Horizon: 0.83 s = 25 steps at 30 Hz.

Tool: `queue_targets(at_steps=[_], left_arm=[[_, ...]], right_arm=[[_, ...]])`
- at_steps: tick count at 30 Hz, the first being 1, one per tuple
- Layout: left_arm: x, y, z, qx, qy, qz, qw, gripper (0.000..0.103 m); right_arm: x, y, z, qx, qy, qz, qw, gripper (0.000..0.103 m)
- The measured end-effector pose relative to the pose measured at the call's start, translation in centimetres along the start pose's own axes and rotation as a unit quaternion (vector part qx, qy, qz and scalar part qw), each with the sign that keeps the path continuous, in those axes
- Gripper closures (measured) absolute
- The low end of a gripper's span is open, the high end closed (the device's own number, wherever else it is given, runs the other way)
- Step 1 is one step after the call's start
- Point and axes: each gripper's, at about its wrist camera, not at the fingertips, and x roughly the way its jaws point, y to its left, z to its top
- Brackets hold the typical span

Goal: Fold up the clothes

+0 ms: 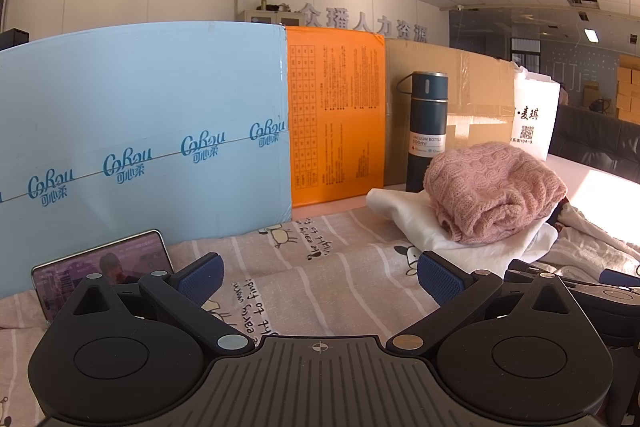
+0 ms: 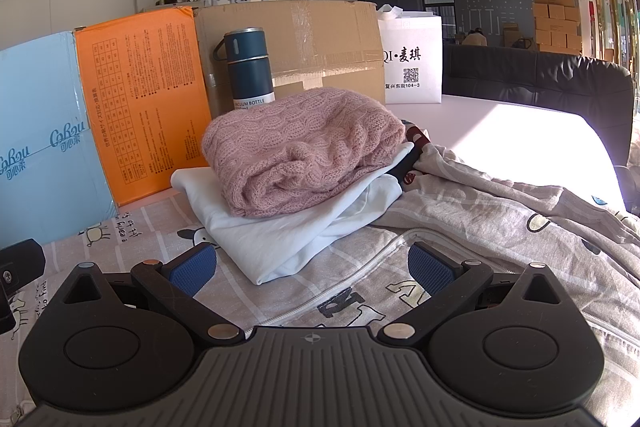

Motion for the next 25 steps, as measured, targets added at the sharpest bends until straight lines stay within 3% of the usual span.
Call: queue_targets(at_steps=[25], left_arm=[[0.19,0.43,-0.13,-0.006,0.000,0.014,0.9999,0.000]], right_arm=[[0.04,0.11,-0.01,-0.002,0.001,-0.002,1.000,0.000]])
